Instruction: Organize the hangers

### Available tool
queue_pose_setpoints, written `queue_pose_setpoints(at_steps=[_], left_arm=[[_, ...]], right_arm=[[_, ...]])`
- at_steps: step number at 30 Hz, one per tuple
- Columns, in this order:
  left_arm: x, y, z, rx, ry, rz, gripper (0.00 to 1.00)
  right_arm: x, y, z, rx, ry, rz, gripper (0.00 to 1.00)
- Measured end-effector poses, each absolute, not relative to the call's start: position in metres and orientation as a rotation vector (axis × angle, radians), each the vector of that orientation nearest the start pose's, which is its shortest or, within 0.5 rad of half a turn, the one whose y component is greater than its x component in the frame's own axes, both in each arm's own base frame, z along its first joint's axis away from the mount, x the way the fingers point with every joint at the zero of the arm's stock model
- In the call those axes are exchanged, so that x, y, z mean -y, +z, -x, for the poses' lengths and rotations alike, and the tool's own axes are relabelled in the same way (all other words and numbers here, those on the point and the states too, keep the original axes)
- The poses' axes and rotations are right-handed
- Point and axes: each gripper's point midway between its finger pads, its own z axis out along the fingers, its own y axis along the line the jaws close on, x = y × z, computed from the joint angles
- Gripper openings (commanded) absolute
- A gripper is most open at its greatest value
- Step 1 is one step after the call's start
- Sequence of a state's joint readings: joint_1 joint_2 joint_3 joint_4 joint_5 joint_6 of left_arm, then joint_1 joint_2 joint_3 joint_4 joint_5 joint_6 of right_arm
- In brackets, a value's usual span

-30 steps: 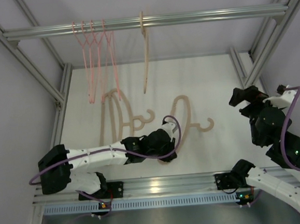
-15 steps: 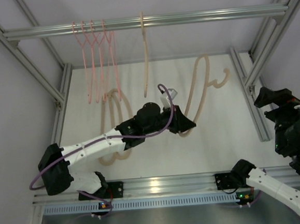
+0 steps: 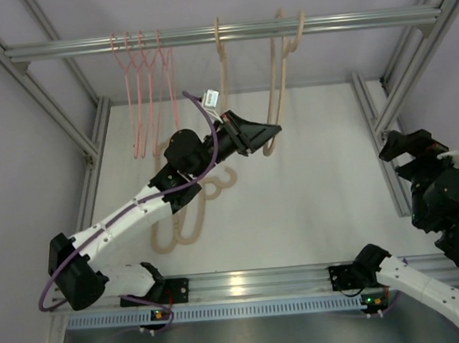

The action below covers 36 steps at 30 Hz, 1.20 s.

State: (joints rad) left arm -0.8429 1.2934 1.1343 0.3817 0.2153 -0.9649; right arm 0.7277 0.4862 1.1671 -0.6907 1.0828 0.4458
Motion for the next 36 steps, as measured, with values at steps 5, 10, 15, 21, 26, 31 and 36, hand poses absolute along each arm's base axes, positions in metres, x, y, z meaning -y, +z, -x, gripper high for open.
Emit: queue_pose_setpoints(at_steps=[5, 10, 15, 21, 26, 31, 36], left_arm=[[0.356, 0.427, -0.256, -1.519, -1.654, -0.009, 0.00], [0.339, 0.434, -0.277, -1.477, -1.675, 0.095, 0.00], [0.333, 0.432, -0.289, -1.460, -1.701, 0.156, 0.00], [0.330, 0.430, -0.290, -1.429, -1.741, 0.200, 0.00], [0.327, 0.419, -0.291, -1.417, -1.757, 0.247, 0.00], [0.322, 0.409, -0.291, -1.415, -1.764, 0.289, 0.00], [0.317, 0.406, -0.291, -1.407, -1.762, 0.318, 0.00]], right_arm=[[0.030, 0.396, -0.184, -1.471, 0.061, -0.590, 1.00], [0.029, 0.396, -0.185, -1.476, 0.059, -0.585, 0.99], [0.029, 0.395, -0.185, -1.477, 0.059, -0.585, 0.99], [0.026, 0.395, -0.187, -1.486, 0.064, -0.575, 0.99], [0.023, 0.394, -0.189, -1.489, 0.072, -0.574, 0.99], [0.023, 0.394, -0.189, -1.488, 0.079, -0.576, 1.00], [0.021, 0.394, -0.189, -1.489, 0.089, -0.577, 0.99]])
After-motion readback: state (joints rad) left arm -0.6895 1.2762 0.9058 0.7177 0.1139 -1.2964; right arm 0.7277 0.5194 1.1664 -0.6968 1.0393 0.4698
